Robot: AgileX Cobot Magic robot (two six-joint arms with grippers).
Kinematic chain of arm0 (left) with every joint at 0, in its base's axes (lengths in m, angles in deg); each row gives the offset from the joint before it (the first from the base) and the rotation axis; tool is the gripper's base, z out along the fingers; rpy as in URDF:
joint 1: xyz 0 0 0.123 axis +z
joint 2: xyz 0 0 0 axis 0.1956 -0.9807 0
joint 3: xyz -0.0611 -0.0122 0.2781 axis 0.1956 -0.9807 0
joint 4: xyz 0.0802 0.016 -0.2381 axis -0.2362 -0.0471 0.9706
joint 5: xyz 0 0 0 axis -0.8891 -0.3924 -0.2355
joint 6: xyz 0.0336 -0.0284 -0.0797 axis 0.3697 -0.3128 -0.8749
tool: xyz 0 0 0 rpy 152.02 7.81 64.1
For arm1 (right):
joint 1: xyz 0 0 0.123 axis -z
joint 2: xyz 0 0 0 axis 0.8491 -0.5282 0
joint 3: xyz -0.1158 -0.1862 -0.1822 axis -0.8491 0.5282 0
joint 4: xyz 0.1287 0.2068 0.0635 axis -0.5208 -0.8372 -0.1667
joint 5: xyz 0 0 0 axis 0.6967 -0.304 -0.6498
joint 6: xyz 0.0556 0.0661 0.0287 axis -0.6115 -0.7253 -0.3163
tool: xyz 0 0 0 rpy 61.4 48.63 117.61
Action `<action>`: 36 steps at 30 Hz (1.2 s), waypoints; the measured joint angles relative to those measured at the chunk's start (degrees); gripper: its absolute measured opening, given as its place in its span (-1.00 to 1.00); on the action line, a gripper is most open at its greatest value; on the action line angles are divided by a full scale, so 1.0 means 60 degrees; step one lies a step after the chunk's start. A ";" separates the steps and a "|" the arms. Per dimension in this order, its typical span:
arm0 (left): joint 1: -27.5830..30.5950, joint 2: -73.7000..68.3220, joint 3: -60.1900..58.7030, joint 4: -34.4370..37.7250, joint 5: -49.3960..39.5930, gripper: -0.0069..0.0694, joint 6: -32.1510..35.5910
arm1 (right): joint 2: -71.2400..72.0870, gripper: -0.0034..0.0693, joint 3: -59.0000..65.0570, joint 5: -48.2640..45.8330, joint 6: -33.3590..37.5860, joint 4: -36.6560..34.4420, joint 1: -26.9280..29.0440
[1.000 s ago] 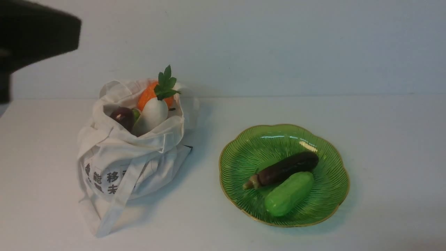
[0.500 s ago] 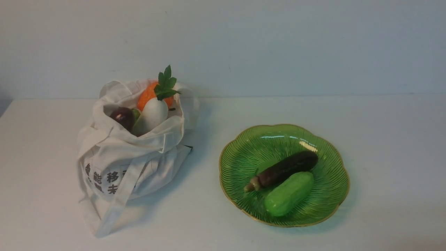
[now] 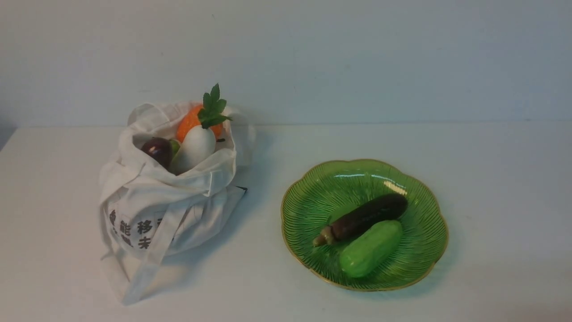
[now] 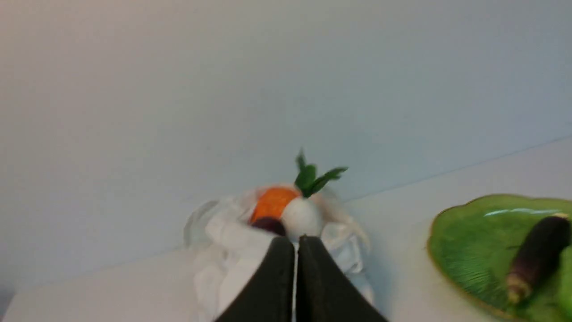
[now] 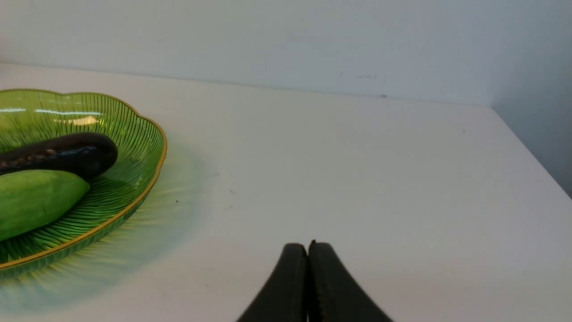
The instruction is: Take vegetables from cloth bag on white table place on plate.
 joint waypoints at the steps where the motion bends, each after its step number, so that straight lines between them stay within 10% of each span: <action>1: 0.0270 0.0248 -0.0498 0.0066 0.0198 -0.83 0.0009 | 0.0000 -0.95 0.0000 0.0000 0.0000 0.0000 0.0000; 8: 0.1241 0.1156 -0.3383 0.0166 0.0599 -0.83 0.0009 | 0.0000 -0.95 0.0000 0.0000 0.0000 0.0000 0.0000; 36: 0.1252 0.1152 -0.3423 0.0166 -0.0155 -0.83 0.0020 | 0.0000 -0.95 0.0000 0.0000 0.0000 0.0000 0.0000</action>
